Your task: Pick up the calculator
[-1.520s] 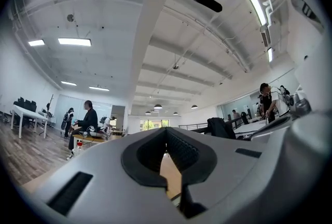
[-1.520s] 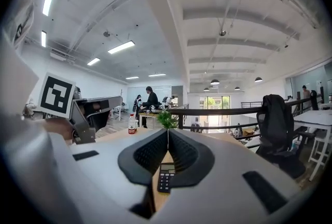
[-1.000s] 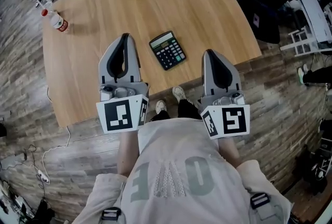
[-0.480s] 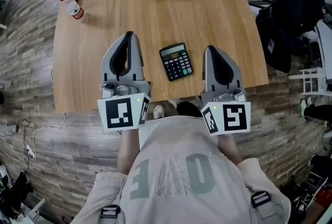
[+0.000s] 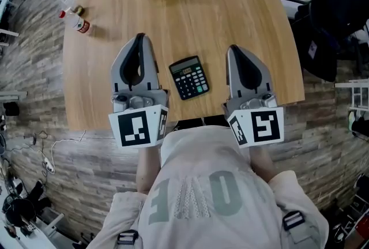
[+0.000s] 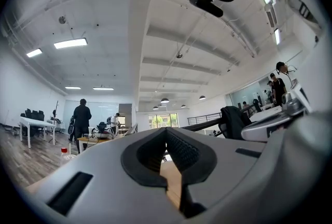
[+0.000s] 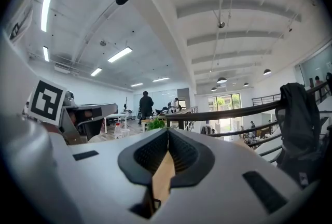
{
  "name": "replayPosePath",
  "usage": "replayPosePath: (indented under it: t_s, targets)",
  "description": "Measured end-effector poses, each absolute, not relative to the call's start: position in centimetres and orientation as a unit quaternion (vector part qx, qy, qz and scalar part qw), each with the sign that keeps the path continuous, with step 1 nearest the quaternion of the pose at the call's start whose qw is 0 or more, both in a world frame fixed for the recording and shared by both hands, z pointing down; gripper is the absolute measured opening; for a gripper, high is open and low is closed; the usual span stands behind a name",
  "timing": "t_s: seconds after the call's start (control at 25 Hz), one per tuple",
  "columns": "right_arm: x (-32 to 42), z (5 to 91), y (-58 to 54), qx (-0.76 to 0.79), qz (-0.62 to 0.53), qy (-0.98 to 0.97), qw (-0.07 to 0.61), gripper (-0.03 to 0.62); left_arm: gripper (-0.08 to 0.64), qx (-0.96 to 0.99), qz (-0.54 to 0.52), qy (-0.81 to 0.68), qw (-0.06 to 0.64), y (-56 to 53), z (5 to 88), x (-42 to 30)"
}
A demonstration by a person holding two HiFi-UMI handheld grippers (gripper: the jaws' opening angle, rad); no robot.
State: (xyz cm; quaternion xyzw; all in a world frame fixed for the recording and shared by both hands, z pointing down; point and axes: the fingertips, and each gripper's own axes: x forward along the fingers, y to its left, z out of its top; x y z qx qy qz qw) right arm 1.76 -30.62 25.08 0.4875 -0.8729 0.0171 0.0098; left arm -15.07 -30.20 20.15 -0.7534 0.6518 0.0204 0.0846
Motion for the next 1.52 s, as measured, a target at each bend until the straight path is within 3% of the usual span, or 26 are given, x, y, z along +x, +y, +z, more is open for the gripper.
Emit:
replayPosePath:
  t_s: [0.6, 0.64, 0.72, 0.8, 1.04, 1.24, 1.52]
  targets:
    - [0.8, 27.0, -32.0, 0.515, 0.059, -0.854, 0.031, 0.02, 0.011, -0.782, 0.022, 0.621, 0.057, -32.8, 20.9, -15.6]
    - [1.0, 27.0, -31.9, 0.518, 0.061, -0.852, 0.03, 0.02, 0.03, -0.793, 0.012, 0.606, 0.052, -33.2, 21.4, -15.3]
    - [1.5, 27.3, -31.9, 0.523, 0.065, -0.849, 0.031, 0.02, 0.198, -0.822, 0.001, 0.569, 0.034, -34.4, 22.2, -14.4]
    - [2.1, 27.7, -32.0, 0.528, 0.069, -0.846, 0.037, 0.02, 0.262, -0.848, -0.008, 0.529, 0.008, -36.1, 23.1, -13.9]
    - [4.7, 30.1, -31.7, 0.555, 0.09, -0.825, 0.061, 0.02, 0.262, -0.902, -0.148, 0.402, -0.058, -40.2, 27.7, -12.5]
    - [7.5, 32.6, -31.9, 0.574, 0.123, -0.806, 0.066, 0.02, 0.298, -0.941, -0.217, 0.185, -0.183, -38.7, 34.6, -7.1]
    - [10.0, 37.1, -31.2, 0.608, 0.174, -0.771, 0.075, 0.02, 0.296, -0.872, -0.389, 0.052, -0.293, -35.1, 46.4, -6.8]
